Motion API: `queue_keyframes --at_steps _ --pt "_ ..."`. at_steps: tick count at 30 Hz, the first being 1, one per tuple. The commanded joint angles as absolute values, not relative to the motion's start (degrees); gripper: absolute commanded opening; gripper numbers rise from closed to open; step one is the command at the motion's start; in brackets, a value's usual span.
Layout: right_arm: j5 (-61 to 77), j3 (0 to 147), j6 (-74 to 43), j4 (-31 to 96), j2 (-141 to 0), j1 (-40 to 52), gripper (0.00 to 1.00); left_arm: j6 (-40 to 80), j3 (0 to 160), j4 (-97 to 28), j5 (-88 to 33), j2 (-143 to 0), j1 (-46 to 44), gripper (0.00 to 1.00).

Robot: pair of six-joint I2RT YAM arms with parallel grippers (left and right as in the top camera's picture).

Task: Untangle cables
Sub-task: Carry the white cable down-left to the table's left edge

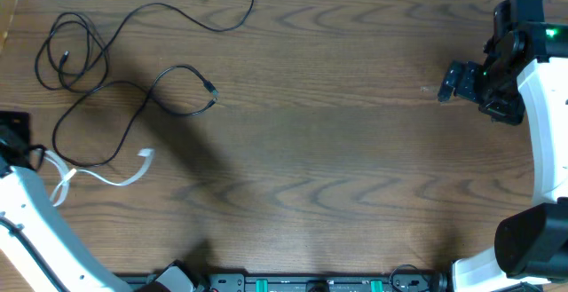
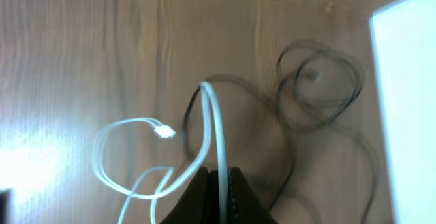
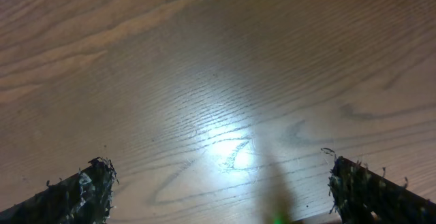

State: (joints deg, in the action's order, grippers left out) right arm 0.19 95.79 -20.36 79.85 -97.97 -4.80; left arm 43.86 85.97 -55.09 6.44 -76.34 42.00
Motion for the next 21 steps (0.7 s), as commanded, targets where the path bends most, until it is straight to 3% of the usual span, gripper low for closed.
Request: queue_keyframes --at_steps 1,7,15,21 --pt "-0.54 96.68 -20.10 79.92 -97.73 -4.84 0.99 45.23 86.91 -48.60 9.04 -76.18 44.40 0.08" --pt "-0.54 96.68 -20.10 79.92 -97.73 -4.84 0.99 32.80 88.97 -32.08 14.81 -76.14 44.71 0.08" --pt "-0.54 96.68 -20.10 79.92 -97.73 -4.82 0.99 20.60 89.23 -27.46 40.99 -81.52 44.73 0.08" --pt "-0.54 96.68 -20.10 79.92 -97.73 -4.82 0.99 15.31 89.23 -23.86 44.88 -90.17 44.73 0.08"
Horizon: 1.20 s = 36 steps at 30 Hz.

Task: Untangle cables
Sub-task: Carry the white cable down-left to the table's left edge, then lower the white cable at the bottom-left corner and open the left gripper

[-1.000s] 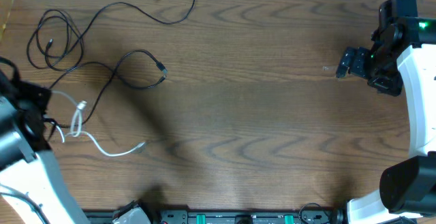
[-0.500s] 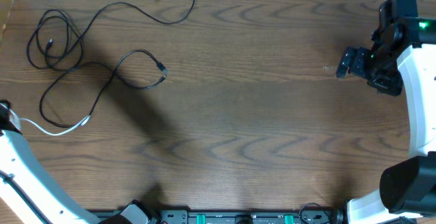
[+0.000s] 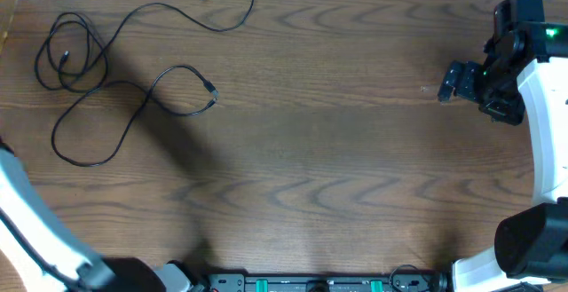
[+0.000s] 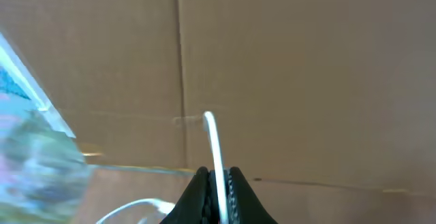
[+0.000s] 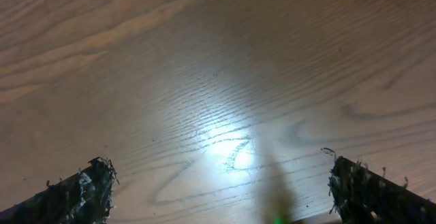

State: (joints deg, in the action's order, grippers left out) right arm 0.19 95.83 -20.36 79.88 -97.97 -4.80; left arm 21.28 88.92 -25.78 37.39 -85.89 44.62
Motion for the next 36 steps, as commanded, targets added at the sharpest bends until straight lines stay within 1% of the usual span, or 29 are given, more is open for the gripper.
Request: queue_keyframes --at_steps 1,5,8,14,19,22,26,32,36 --pt "-0.54 96.68 -20.10 79.92 -97.73 -4.82 0.99 15.25 89.23 -22.68 46.61 -91.00 44.75 0.08" --pt "-0.54 96.68 -20.10 79.92 -97.73 -4.84 0.99 15.27 89.23 -20.34 48.25 -92.62 45.60 0.08" --pt "-0.54 96.68 -20.10 79.92 -97.73 -4.84 0.99 15.25 89.23 -20.05 48.01 -93.71 48.16 0.08" --pt "-0.54 96.68 -20.10 79.92 -97.73 -4.84 0.99 14.94 89.14 -22.46 44.49 -96.40 54.41 0.09" --pt "-0.54 96.68 -20.10 79.92 -97.73 -4.84 0.99 15.09 89.06 -25.98 39.05 -98.54 57.82 0.09" --pt "-0.54 96.68 -20.10 79.92 -97.73 -4.82 0.99 15.25 88.29 -28.18 34.85 -100.12 58.65 0.09" --pt "-0.54 96.68 -20.10 79.92 -97.73 -4.84 0.99 17.06 86.89 -30.04 34.76 -102.24 58.65 0.09" --pt "-0.54 96.68 -20.10 79.92 -97.73 -4.82 0.99 17.96 86.46 -32.97 29.32 -105.51 58.65 0.09" --pt "-0.54 96.68 -20.10 79.90 -97.73 -4.84 0.99 17.82 86.46 -32.97 20.38 -106.87 58.65 0.08"
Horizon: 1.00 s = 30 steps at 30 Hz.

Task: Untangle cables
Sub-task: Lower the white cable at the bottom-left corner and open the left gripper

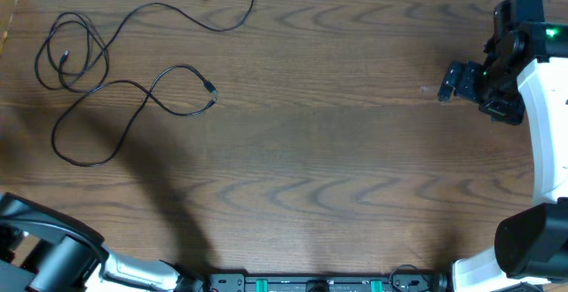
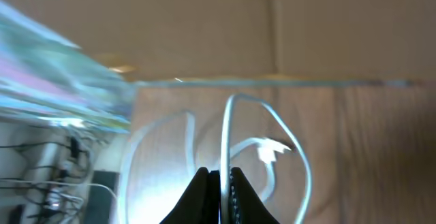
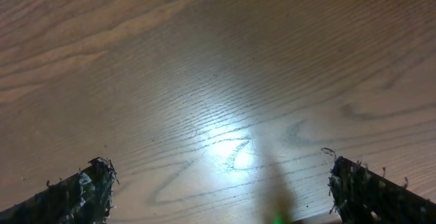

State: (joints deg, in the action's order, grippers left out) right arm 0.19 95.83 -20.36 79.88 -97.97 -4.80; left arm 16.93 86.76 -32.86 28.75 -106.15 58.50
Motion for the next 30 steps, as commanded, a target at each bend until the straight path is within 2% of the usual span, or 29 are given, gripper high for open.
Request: queue_keyframes --at_steps 1,8,16,24,30 --pt "-0.54 96.68 -20.10 79.92 -97.73 -4.82 0.99 17.56 86.46 -32.80 16.86 -106.98 58.65 0.08" --pt "-0.54 96.68 -20.10 79.92 -97.73 -4.84 0.99 4.97 86.48 -29.30 -6.92 -107.00 57.80 0.08" --pt "-0.54 96.68 -20.10 79.92 -97.73 -4.84 0.99 1.69 88.03 -28.88 -8.60 -106.78 55.90 0.08" --pt "-0.54 96.68 -20.10 79.92 -97.73 -4.82 0.99 3.73 93.08 -27.73 -8.34 -104.44 55.57 0.08" --pt "-0.54 96.68 -20.10 79.92 -97.73 -4.84 0.99 3.70 92.82 -31.92 -8.82 -107.04 55.51 0.08"
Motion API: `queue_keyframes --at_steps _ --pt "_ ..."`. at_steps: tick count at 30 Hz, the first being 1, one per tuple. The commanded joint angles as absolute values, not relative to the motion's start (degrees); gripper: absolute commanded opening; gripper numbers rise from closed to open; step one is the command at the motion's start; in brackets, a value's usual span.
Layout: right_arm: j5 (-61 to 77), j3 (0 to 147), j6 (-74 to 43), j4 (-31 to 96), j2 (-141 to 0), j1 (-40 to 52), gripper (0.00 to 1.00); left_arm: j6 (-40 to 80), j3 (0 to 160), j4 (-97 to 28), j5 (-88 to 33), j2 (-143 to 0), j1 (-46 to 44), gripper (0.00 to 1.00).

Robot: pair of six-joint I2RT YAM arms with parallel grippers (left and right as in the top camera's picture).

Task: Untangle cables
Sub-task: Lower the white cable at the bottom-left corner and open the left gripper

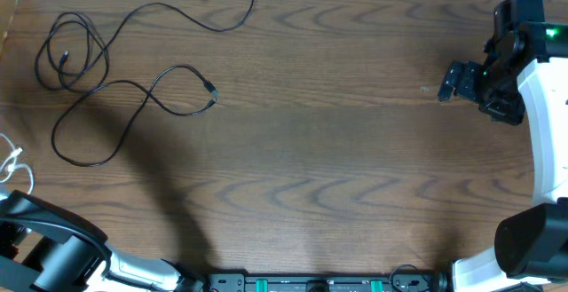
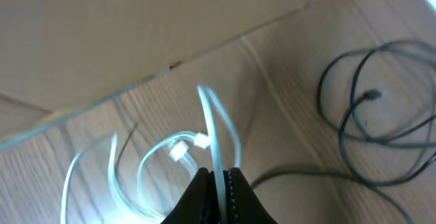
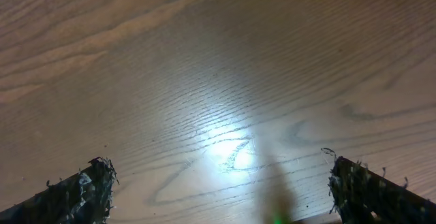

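A long black cable (image 1: 106, 88) lies in loose loops on the left part of the wooden table (image 1: 337, 150); its coils (image 2: 371, 108) also show in the left wrist view. My left gripper (image 2: 216, 183) is shut on a white cable (image 2: 211, 125), whose loops and two plugs (image 2: 184, 148) hang below it, apart from the black one. In the overhead view only a bit of white cable (image 1: 12, 161) shows at the table's left edge. My right gripper (image 3: 221, 197) is open over bare wood at the far right (image 1: 448, 81).
A cardboard wall (image 2: 102, 33) borders the table's left edge. The left arm's white body (image 1: 49, 243) fills the bottom-left corner. The right arm (image 1: 532, 97) stands along the right edge.
My left gripper, still shut on the white cable, has turned back toward the table: the black coils are in its view again, and white cable shows at the overhead view's left edge. The right arm is unmoved.
At first my left gripper held the white cable at the table's left side, its loops lying beside the black cable. Then the white cable was gone from the overhead view, against the cardboard. It stayed off the table, and now shows again at the left edge, separate from the black cable.
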State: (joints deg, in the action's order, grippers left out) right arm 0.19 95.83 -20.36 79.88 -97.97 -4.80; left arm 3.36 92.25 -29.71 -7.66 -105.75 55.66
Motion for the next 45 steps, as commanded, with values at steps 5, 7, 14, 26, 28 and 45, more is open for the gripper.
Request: queue_keyframes --at_steps 5,7,14,26,28,45 --pt "-0.54 96.68 -20.10 79.92 -97.73 -4.82 0.99 3.70 92.79 -34.81 -9.17 -110.52 55.68 0.08" --pt "-0.54 96.68 -20.10 79.92 -97.73 -4.84 0.99 3.75 92.79 -35.64 -6.98 -111.37 55.70 0.08" --pt "-0.54 96.68 -20.10 79.92 -97.73 -4.84 0.99 8.29 92.79 -37.56 11.33 -111.81 56.40 0.09" --pt "-0.54 96.68 -20.10 79.92 -97.73 -4.84 0.99 11.16 90.70 -38.35 12.05 -112.01 57.95 0.33" --pt "-0.54 96.68 -20.10 79.92 -97.73 -4.82 0.99 11.51 90.17 -38.37 12.05 -112.12 57.95 0.34" --pt "-0.54 96.68 -20.10 79.92 -97.73 -4.84 0.99 11.49 90.54 -39.55 12.10 -120.46 57.95 0.38"
